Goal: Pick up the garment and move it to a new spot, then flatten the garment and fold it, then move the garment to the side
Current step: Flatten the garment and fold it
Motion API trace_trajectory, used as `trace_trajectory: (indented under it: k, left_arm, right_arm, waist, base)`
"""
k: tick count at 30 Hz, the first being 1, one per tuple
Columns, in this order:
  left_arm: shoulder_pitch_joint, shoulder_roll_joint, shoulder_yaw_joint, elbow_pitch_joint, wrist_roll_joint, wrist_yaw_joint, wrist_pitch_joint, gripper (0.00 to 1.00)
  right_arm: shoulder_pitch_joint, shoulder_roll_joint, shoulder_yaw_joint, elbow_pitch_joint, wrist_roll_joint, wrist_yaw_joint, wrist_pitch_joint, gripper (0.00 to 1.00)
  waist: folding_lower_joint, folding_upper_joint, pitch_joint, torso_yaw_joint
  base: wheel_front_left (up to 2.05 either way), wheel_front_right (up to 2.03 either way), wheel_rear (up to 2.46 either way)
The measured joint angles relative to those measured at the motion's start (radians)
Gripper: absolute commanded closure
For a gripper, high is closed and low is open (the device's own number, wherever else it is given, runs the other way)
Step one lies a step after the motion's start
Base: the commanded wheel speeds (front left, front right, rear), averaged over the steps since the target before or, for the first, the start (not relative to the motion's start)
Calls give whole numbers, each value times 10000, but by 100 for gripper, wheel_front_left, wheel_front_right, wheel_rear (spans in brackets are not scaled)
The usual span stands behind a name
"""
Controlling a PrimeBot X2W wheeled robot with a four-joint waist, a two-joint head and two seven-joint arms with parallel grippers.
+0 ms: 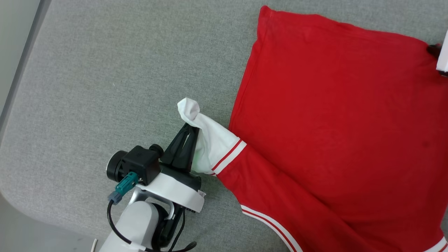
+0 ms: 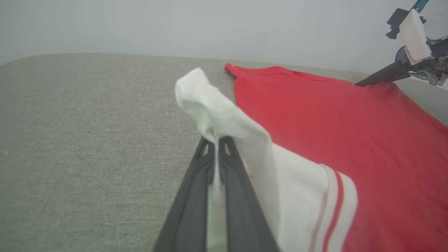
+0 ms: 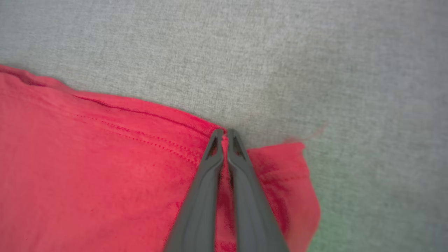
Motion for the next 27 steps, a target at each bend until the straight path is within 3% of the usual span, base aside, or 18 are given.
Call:
trace_trajectory:
  k: [10, 15, 20, 25, 27]
  left_arm:
    - [656, 81, 370, 316, -46, 102, -2, 100]
    - [1159, 213, 587, 548, -215, 305, 12, 100]
    - [1675, 330, 828, 642, -460, 556, 155, 100]
    - [2445, 477, 1060, 660, -863, 696, 435, 100]
    - [2554, 541, 1080, 660, -867, 744, 479, 100]
  right_arm:
    - [552, -512, 709, -1074, 192, 0, -1058, 100]
    - [1676, -895, 980, -1937, 719, 0, -1246, 100]
    - [3498, -1168, 951, -2838, 1335, 0, -1333, 100]
    - [6471, -1187, 217, -4023, 2013, 0, -1496, 100]
    - [6931, -1160, 44, -4268, 2065, -2, -1528, 100]
  waist:
    - [0, 0, -1051, -252]
    - [-1, 0, -1800, -592]
    - [-1, 0, -2576, -1037]
    - [-2, 0, -3546, -1569]
    - [-2, 0, -3690, -1661]
  base:
    - [0, 0, 0]
    - [0, 0, 0]
    - [0, 0, 0]
    - [0, 0, 0]
    - [0, 0, 0]
